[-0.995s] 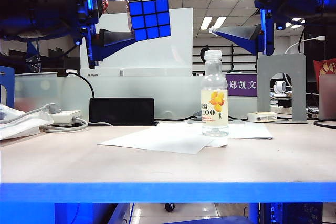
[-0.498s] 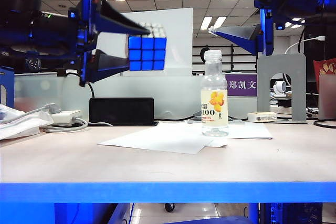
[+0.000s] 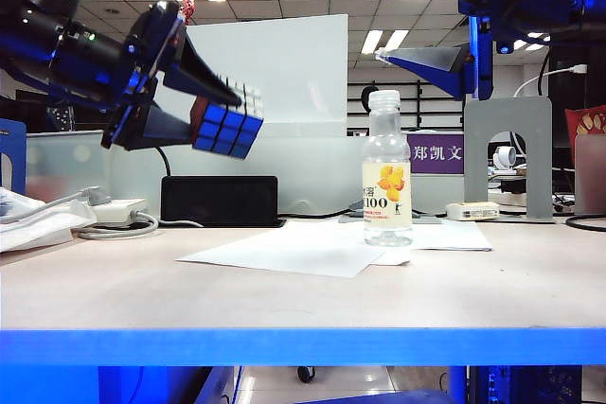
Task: Rotate the Rubik's Cube so that the bottom side is facing up.
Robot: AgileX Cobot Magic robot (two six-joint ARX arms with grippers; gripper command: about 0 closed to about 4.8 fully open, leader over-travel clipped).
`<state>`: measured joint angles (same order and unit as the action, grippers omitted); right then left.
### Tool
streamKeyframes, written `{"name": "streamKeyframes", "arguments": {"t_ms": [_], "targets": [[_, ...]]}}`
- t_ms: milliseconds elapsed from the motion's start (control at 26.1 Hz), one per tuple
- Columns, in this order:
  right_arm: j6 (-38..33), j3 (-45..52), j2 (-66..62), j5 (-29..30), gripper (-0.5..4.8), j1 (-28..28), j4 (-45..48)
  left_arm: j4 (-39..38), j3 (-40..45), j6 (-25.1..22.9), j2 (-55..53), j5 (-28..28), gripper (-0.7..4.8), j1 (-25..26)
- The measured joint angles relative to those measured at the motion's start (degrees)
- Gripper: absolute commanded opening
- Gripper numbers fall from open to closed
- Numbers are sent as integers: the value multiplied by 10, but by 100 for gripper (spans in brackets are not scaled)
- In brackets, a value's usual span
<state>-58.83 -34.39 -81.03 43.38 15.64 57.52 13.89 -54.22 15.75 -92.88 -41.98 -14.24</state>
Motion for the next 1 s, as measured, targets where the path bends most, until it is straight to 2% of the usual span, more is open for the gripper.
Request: {"name": "streamKeyframes", "arguments": {"t_ms": [230, 383, 612, 804, 995], "targets": [[0, 0, 0, 2, 462, 0, 0, -142, -52, -85, 0, 62, 79, 1], [10, 0, 0, 7, 462, 0, -2, -216, -92, -97, 0, 67, 79, 1], [104, 0, 0, 13, 462, -11, -90, -307, -141, -108, 0, 87, 79, -36], [114, 0, 0, 10, 462, -23, -96, -368, -191, -142, 0, 209, 79, -116], [112, 0, 0, 14, 462, -32, -96, -381, -208, -137, 0, 259, 79, -141]]}}
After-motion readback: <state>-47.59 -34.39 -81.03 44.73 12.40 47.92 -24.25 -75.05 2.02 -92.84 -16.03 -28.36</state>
